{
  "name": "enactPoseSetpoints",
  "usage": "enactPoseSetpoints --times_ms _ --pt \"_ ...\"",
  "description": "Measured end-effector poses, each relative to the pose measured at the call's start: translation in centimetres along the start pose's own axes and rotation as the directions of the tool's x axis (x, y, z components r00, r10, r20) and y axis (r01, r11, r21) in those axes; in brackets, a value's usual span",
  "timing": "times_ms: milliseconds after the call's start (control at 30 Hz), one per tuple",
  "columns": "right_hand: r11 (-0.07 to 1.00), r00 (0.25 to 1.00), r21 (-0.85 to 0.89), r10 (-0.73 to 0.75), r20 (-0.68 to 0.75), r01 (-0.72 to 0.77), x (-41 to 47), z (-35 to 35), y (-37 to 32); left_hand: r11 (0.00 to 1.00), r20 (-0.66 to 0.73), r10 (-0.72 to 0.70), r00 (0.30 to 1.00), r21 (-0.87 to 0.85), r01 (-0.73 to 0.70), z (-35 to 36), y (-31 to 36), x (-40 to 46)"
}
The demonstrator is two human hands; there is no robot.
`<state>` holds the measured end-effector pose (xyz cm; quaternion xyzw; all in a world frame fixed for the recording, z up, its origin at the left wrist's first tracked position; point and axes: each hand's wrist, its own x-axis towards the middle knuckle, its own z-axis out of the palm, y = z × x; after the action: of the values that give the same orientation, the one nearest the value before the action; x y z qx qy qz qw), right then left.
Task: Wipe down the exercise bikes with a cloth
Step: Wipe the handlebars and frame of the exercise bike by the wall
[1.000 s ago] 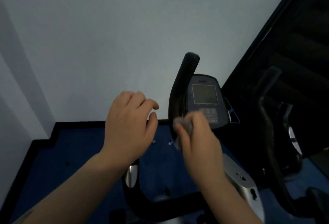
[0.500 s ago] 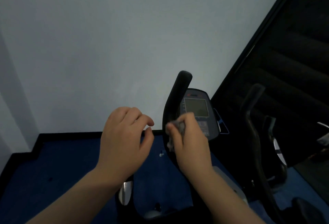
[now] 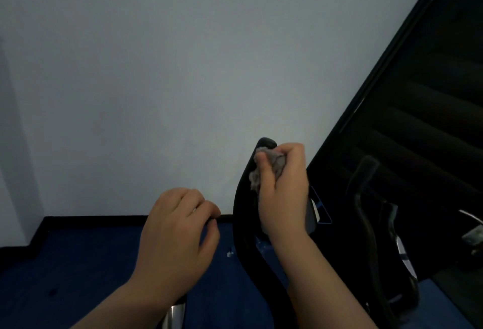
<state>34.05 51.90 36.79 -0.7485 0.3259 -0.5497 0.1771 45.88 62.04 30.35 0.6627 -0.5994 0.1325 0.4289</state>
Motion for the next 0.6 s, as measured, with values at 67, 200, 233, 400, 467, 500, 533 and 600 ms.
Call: enactPoseSetpoints --times_ms 67,200,233,400,467,500,533,600 --pt "0.997 0.999 -0.064 0.042 0.018 -0.041 -1.4 0.8 0.6 1.0 0.008 0.006 1.0 0.006 -0.006 0.0 0.1 -0.1" --pt "0.987 0.951 -0.034 0.16 0.264 -0.157 -2.7 -1.2 1.5 1.0 0.021 -0.008 1.0 0.001 0.008 -0.1 0.1 0.0" --pt "0.994 0.968 0.007 0.1 0.231 -0.105 -1.7 -1.7 1.1 1.0 0.019 -0.003 1.0 0.001 0.003 0.0 0.1 0.0" --pt "0.981 0.973 -0.118 -0.127 0.193 0.151 4.3 -1.2 -1.7 1.0 0.006 0.017 1.0 0.009 -0.017 0.1 0.0 0.0" --pt "0.985 0.966 -0.118 -0.09 0.244 0.122 4.1 -1.4 -1.0 1.0 -0.004 0.019 1.0 0.009 -0.019 0.1 0.0 0.0" --pt "0.994 0.966 -0.07 -0.059 0.253 0.079 3.5 -1.9 -0.5 1.0 -0.006 0.018 1.0 0.005 -0.017 0.1 0.0 0.0" --pt "1.0 0.962 -0.001 -0.019 0.272 0.02 2.7 -2.4 -0.2 1.0 -0.009 0.019 1.0 0.005 -0.019 0.1 0.0 0.0" --pt "0.977 0.947 0.179 0.052 0.318 -0.114 1.6 -2.9 0.2 1.0 -0.014 0.024 1.0 0.008 -0.024 0.2 -0.1 -0.1"
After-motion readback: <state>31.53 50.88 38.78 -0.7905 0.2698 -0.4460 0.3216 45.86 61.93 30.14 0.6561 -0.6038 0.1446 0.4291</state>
